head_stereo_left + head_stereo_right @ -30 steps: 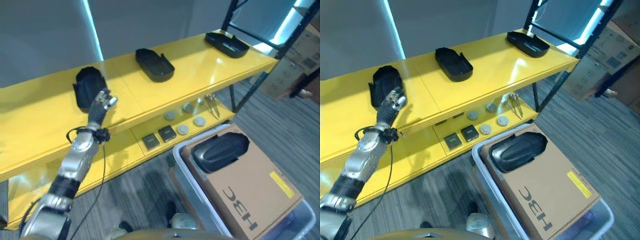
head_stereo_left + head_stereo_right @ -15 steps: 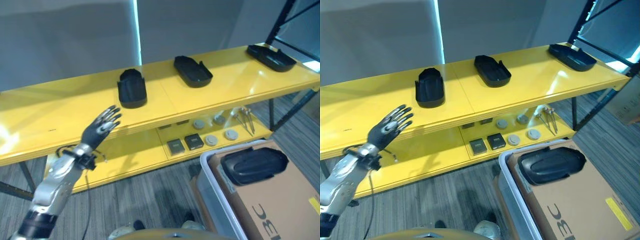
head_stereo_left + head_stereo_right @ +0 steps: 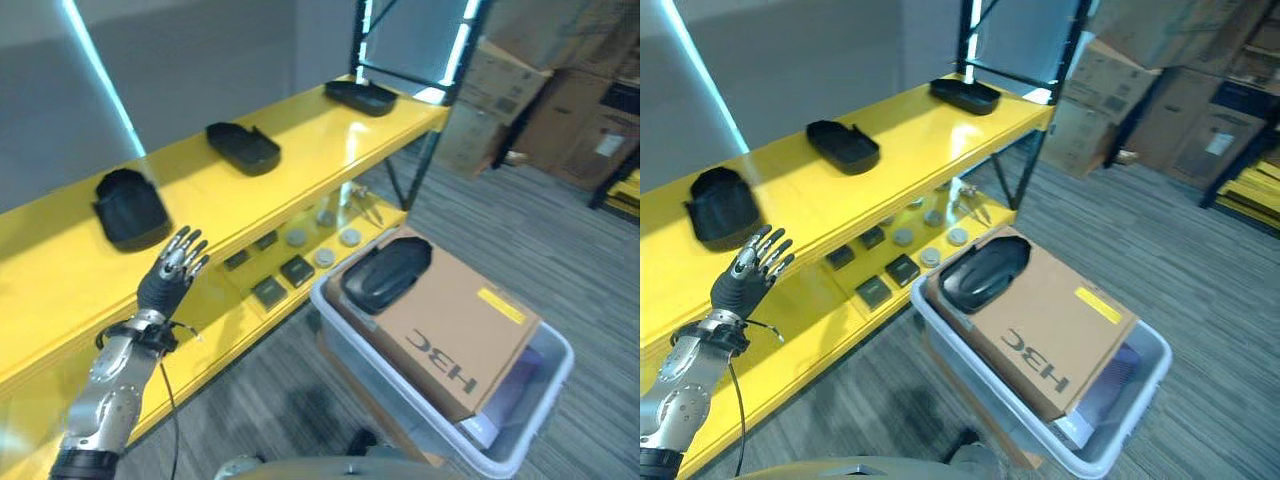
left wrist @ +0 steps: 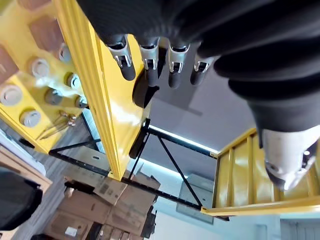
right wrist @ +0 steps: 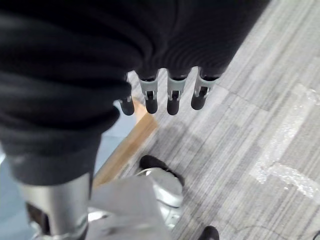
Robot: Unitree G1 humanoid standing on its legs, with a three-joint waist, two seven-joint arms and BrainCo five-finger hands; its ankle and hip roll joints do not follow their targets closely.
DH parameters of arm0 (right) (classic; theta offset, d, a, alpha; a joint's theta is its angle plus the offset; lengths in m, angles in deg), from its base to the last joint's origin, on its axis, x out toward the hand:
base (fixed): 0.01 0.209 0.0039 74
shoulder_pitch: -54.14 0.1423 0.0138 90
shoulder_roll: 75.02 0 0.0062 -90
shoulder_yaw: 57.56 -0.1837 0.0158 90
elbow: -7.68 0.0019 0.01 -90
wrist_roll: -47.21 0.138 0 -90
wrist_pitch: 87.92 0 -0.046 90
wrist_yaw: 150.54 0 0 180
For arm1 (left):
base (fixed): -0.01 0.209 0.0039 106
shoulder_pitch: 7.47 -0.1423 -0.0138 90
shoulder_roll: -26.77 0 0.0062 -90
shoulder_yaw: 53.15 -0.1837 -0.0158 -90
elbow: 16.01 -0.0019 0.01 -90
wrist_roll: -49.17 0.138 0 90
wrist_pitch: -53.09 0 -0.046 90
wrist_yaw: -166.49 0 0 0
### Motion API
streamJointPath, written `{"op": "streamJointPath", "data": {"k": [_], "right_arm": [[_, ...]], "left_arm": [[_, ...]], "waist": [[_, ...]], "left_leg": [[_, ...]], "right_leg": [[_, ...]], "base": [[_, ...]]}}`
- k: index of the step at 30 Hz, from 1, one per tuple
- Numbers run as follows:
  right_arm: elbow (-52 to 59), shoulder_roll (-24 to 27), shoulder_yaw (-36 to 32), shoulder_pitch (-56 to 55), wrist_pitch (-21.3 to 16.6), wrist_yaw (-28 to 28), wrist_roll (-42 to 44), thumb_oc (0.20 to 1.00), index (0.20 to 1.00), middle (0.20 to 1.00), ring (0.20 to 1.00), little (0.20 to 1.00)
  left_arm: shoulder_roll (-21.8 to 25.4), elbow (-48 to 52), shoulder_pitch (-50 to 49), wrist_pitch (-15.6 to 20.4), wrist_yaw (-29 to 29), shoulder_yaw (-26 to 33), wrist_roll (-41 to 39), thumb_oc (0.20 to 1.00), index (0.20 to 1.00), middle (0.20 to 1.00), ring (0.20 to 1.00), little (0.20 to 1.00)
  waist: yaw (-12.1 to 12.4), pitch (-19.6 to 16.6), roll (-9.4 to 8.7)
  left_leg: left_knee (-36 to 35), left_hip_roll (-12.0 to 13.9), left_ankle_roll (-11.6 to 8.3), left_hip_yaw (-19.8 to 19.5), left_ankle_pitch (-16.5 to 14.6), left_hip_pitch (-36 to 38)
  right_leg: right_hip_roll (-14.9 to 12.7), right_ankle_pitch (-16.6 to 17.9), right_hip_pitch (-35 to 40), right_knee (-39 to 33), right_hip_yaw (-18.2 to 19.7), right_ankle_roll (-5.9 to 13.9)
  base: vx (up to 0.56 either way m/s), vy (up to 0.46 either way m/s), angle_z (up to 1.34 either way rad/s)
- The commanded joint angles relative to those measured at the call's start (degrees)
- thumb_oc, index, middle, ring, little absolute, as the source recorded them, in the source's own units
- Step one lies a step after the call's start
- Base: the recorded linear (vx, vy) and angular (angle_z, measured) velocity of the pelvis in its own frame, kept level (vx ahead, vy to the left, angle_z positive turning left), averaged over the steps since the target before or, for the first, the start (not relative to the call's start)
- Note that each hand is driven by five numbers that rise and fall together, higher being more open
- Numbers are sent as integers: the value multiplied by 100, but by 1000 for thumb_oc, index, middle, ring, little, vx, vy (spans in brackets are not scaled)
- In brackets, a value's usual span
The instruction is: Move parts from the plastic box to the shelf.
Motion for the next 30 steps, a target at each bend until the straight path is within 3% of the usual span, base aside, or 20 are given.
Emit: {"op": "streamJointPath", "data": {"k": [1,2,3,4,6,8,10,12,13,14,15,17,21,24,26,28,30], "right_arm": [[-125,-80,53,-14,-73,52,-333,1000,1000,1000,1000,1000],[-308,-3,25,8,-126,52,-497,1000,1000,1000,1000,1000],[-352,29,12,31,-150,39,-502,1000,1000,1000,1000,1000],[-426,110,-3,112,-175,31,-418,1000,1000,1000,1000,1000],[-486,274,-71,268,-246,-47,-344,1000,1000,1000,1000,1000],[-453,357,-119,338,-315,-131,-410,1000,1000,1000,1000,1000],[-411,392,-124,352,-326,-156,-446,1000,1000,1000,1000,1000],[-238,479,-139,350,-245,-139,-414,1000,1000,1000,1000,1000],[-211,490,-134,353,-218,-122,-359,1000,1000,1000,1000,1000],[-89,545,-136,369,-123,-71,-283,1000,1000,1000,1000,1000],[-8,582,-156,369,-73,-61,-222,1000,1000,1000,1000,1000],[202,611,-198,503,99,132,145,1000,1000,1000,1000,1000],[636,602,-478,500,-183,513,931,1000,1000,1000,1000,1000],[1723,686,-808,364,-278,999,1065,1000,1000,1000,1000,1000],[2370,759,-1007,303,-311,1245,1019,1000,1000,1000,1000,1000],[3066,891,-1361,396,-799,1487,805,1000,1000,1000,1000,1000],[3668,1062,-1582,640,-919,1614,776,1000,1000,1000,1000,1000]], "left_arm": [[13,254,460,438,163,3,-55,1000,1000,1000,1000,1000],[-65,82,569,495,380,-111,38,1000,1000,1000,1000,1000],[-81,48,590,513,419,-131,43,1000,1000,1000,1000,1000],[-143,-17,604,463,509,-153,-90,1000,1000,1000,1000,1000],[-223,-101,512,555,652,-91,-116,1000,1000,1000,1000,1000],[-261,-261,301,678,517,85,-226,1000,1000,1000,1000,1000],[-304,-383,175,755,303,203,-354,1000,1000,1000,1000,1000],[-337,-588,21,1074,55,354,-265,1000,1000,1000,1000,1000],[-337,-630,13,1122,3,363,-231,1000,1000,1000,1000,1000],[-349,-707,-20,1129,-67,462,-183,1000,1000,1000,1000,1000],[-361,-750,-14,1040,-134,532,-192,1000,1000,1000,1000,1000],[-319,-1018,133,1154,-157,499,255,1000,1000,1000,1000,1000],[23,-1147,144,1417,-19,324,1667,1000,1000,1000,1000,1000],[349,-1072,-102,1312,75,232,2456,1000,1000,1000,1000,1000],[522,-1050,-272,1473,114,150,2882,1000,1000,1000,1000,1000],[701,-1017,-460,1413,225,-107,3528,1000,1000,1000,1000,1000],[855,-1296,-521,1496,492,-515,3998,1000,1000,1000,1000,1000]], "waist": [[4,25,-96],[-12,1,-184],[12,6,-188],[93,32,-186],[258,101,-110],[385,137,-51],[433,141,-21],[551,151,78],[572,161,98],[646,180,180],[663,195,228],[600,219,255],[512,232,237],[403,190,223],[337,176,218],[264,180,218],[232,186,217]], "left_leg": [[293,63,367,-64,-335,70],[845,317,221,-216,-379,-20],[1017,392,160,-311,-345,-79],[1409,478,24,-678,-238,-272],[1749,401,-119,-1490,-160,-630],[1287,264,-134,-2051,-171,-661],[876,238,-177,-2266,-114,-584],[49,247,-336,-2749,452,-651],[-41,250,-361,-2822,509,-651],[-288,314,-461,-3085,798,-787],[-302,388,-512,-3170,981,-895],[-173,404,-431,-3098,789,-862],[-13,257,-302,-2934,559,-713],[0,116,-160,-2796,442,-632],[-21,56,-82,-2737,397,-594],[-76,-37,37,-2632,351,-556],[-133,-109,109,-2614,319,-543]], "right_leg": [[-333,682,227,-536,35,551],[-165,633,288,-720,165,408],[-102,608,303,-761,217,364],[53,540,345,-848,424,263],[312,493,372,-991,892,172],[372,485,369,-1079,1262,228],[368,464,411,-1147,1419,277],[365,446,525,-1250,1633,278],[369,425,562,-1257,1668,285],[380,331,669,-1255,1779,286],[389,260,726,-1234,1821,275],[264,72,685,-913,1802,241],[109,4,685,-673,1826,284],[40,14,651,-585,1966,346],[14,31,618,-546,2033,381],[-36,81,573,-520,2081,453],[-64,99,535,-499,2092,501]], "base": [[123,-232,-55],[132,-242,-30],[165,-252,-31],[93,-110,-77],[87,-22,-133],[84,126,-135],[99,138,-127],[83,168,-118],[92,232,-87],[135,227,-57],[129,270,-52],[74,305,-105],[107,244,-90],[108,197,-59],[57,112,-29],[55,163,-16],[33,136,-4]]}}
